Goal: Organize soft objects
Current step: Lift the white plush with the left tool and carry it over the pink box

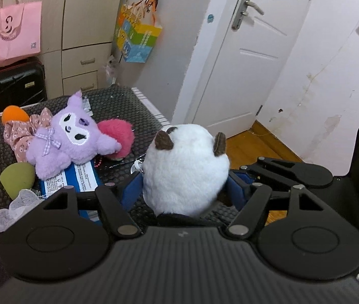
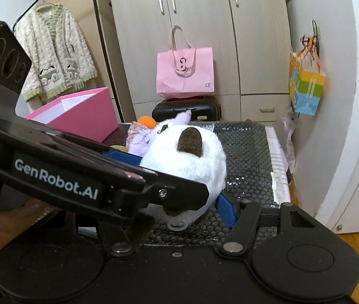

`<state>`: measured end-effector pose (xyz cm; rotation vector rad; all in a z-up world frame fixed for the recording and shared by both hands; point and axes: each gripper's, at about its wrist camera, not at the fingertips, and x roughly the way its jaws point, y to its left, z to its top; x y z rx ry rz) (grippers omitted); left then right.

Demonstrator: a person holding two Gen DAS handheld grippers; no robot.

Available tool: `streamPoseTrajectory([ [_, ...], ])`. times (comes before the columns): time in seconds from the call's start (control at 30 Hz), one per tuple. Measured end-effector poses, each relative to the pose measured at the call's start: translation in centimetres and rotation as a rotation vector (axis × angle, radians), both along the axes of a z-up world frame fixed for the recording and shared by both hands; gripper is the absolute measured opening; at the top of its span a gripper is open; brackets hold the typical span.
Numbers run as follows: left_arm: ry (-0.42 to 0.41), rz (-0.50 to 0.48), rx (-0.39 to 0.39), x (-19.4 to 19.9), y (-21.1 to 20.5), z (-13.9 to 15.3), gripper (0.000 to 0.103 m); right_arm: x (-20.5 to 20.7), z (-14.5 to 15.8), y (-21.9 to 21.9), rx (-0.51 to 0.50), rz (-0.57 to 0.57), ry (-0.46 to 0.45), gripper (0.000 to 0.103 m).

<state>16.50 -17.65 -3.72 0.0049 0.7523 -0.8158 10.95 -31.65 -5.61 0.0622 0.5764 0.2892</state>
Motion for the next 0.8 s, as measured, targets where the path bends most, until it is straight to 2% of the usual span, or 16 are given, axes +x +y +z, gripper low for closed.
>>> streamPoseTrajectory([
  [0.3,0.058,0.001,-0.018,-1.9,2.4,2.6,0.070,-1.4,4.1,2.3,-0.084,0.065,0.052,0.070],
  [0.8,0.174,0.127,-0.056,-4.9,11.9,3.1,0.071,-1.9,5.6,9.1,-0.030,0.295,0.166,0.070],
])
